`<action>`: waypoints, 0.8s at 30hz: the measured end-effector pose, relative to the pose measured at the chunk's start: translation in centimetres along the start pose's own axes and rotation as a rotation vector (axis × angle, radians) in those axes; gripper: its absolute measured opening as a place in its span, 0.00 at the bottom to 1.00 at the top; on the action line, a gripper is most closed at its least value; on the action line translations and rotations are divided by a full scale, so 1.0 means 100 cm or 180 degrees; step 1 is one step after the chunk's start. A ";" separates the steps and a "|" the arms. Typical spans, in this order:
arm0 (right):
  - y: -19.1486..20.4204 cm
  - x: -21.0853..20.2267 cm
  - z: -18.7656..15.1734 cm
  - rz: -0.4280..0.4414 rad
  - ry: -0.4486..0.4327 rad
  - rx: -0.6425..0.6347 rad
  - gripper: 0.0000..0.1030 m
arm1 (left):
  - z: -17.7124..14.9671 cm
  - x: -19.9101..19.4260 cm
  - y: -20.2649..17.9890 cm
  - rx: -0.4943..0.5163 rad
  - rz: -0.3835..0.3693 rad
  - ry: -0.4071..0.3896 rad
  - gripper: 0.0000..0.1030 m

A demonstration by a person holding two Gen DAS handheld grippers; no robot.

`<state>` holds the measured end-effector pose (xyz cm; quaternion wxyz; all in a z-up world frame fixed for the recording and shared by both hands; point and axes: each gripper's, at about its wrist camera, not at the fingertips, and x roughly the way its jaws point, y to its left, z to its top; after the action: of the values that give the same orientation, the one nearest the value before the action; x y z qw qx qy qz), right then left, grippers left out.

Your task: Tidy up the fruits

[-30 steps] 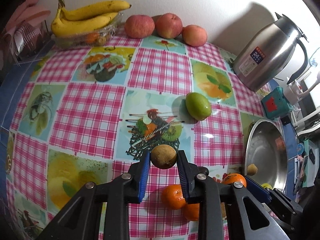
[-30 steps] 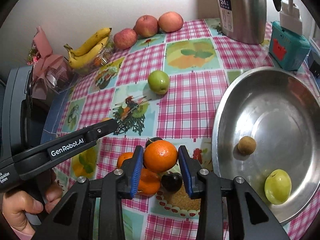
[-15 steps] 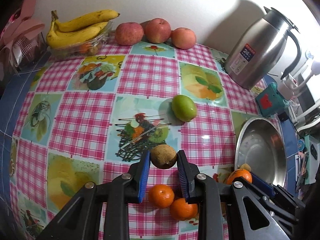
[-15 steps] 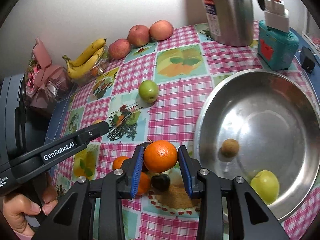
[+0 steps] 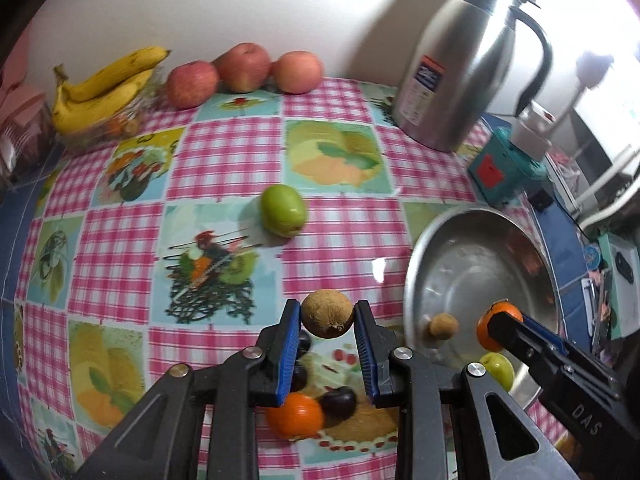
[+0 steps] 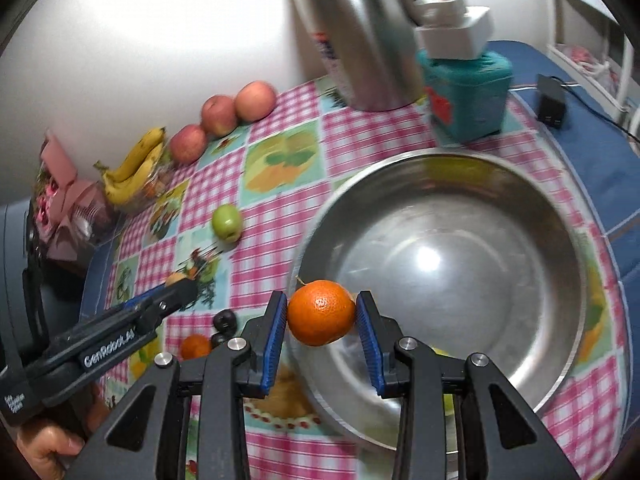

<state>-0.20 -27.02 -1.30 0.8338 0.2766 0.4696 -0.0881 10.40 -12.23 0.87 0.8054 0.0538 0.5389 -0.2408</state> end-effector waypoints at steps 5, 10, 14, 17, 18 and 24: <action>-0.021 -0.008 0.001 -0.0048 -0.0044 0.0144 0.36 | -0.002 0.002 -0.022 0.0155 -0.0040 0.0011 0.28; -0.039 -0.016 0.002 -0.0217 -0.0105 0.0212 0.36 | -0.004 0.001 -0.039 0.0257 -0.0107 0.0025 0.28; -0.054 -0.020 0.002 -0.0418 -0.0133 0.0247 0.36 | -0.007 0.002 -0.054 0.0348 -0.0163 0.0052 0.28; -0.065 -0.022 0.001 -0.0506 -0.0134 0.0315 0.36 | -0.009 0.004 -0.065 0.0422 -0.0176 0.0077 0.28; -0.067 -0.023 0.001 -0.0556 -0.0138 0.0315 0.36 | -0.011 0.005 -0.068 0.0445 -0.0184 0.0089 0.28; -0.072 -0.027 0.001 -0.0793 -0.0150 0.0286 0.36 | -0.020 0.011 -0.094 0.0647 -0.0198 0.0178 0.28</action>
<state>-4.56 -33.35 -1.70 0.8140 0.2511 0.4761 -0.2184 4.83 -20.17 0.66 0.7726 0.1252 0.5354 -0.3175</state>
